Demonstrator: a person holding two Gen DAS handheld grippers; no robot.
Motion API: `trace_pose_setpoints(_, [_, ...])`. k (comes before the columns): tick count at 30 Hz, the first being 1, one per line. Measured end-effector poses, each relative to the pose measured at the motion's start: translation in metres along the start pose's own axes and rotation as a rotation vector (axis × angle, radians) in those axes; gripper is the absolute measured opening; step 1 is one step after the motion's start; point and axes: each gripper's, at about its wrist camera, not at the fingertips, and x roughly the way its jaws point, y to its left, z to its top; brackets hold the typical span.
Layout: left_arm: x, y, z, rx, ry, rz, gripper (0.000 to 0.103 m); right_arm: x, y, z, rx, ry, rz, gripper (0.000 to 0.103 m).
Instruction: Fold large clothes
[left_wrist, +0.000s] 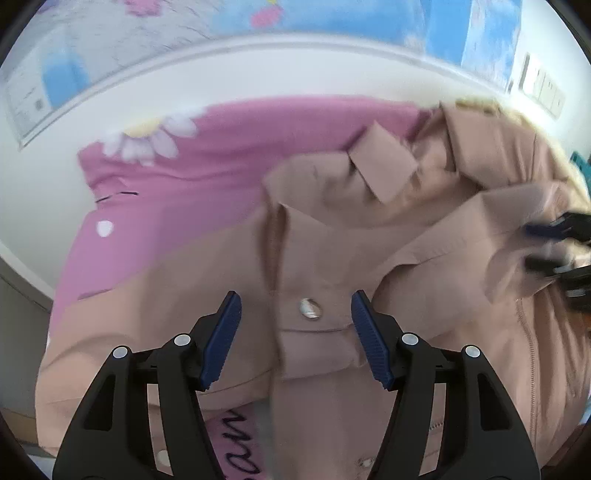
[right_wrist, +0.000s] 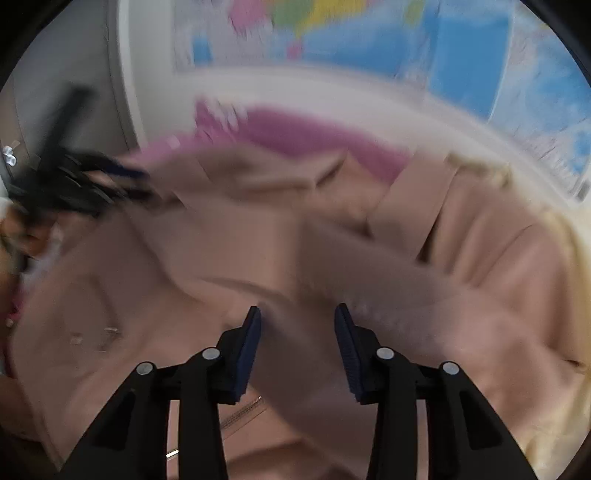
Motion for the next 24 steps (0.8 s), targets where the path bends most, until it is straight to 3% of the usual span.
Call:
trace_pose_setpoints(2, [-0.022, 0.014, -0.007, -0.036, -0.050, 0.022, 0.071, 0.022, -0.012, -0.003, 0.060, 0.078, 0.004, 0.037])
trace_pose_setpoints(4, [-0.046, 0.040, -0.021, -0.103, -0.095, 0.045, 0.073, 0.028, -0.029, -0.008, 0.127, 0.083, 0.001, 0.037])
trace_pose_setpoints(6, [-0.058, 0.065, -0.037, -0.169, -0.100, 0.082, 0.073, 0.025, -0.039, -0.012, 0.165, 0.087, 0.010, 0.036])
trace_pose_setpoints(8, [-0.068, 0.096, -0.061, -0.249, -0.089, 0.171, 0.072, 0.022, -0.041, -0.014, 0.165, 0.098, -0.011, 0.036])
trace_pose_setpoints(10, [-0.074, 0.118, -0.077, -0.304, -0.080, 0.221, 0.071, 0.016, -0.039, -0.016, 0.158, 0.105, -0.022, 0.040])
trace_pose_setpoints(13, [-0.086, 0.147, -0.104, -0.379, -0.096, 0.238, 0.073, 0.008, -0.032, -0.018, 0.155, 0.092, -0.003, 0.055])
trace_pose_setpoints(14, [-0.088, 0.153, -0.112, -0.380, -0.097, 0.283, 0.074, 0.005, -0.031, -0.019, 0.152, 0.087, -0.001, 0.059])
trace_pose_setpoints(18, [-0.077, 0.166, -0.129, -0.401, -0.044, 0.331, 0.078, -0.008, -0.023, -0.019, 0.150, 0.062, 0.020, 0.064])
trace_pose_setpoints(19, [-0.073, 0.170, -0.132, -0.405, -0.036, 0.339, 0.078, -0.009, -0.021, -0.018, 0.152, 0.060, 0.028, 0.065])
trace_pose_setpoints(21, [-0.069, 0.175, -0.141, -0.438, -0.050, 0.287, 0.078, -0.012, -0.013, -0.018, 0.146, 0.063, 0.035, 0.066])
trace_pose_setpoints(23, [-0.067, 0.176, -0.144, -0.445, -0.066, 0.262, 0.075, -0.010, -0.008, -0.016, 0.140, 0.067, 0.037, 0.067])
trace_pose_setpoints(24, [-0.064, 0.175, -0.144, -0.429, -0.070, 0.243, 0.055, -0.011, -0.006, -0.016, 0.137, 0.070, 0.040, 0.067])
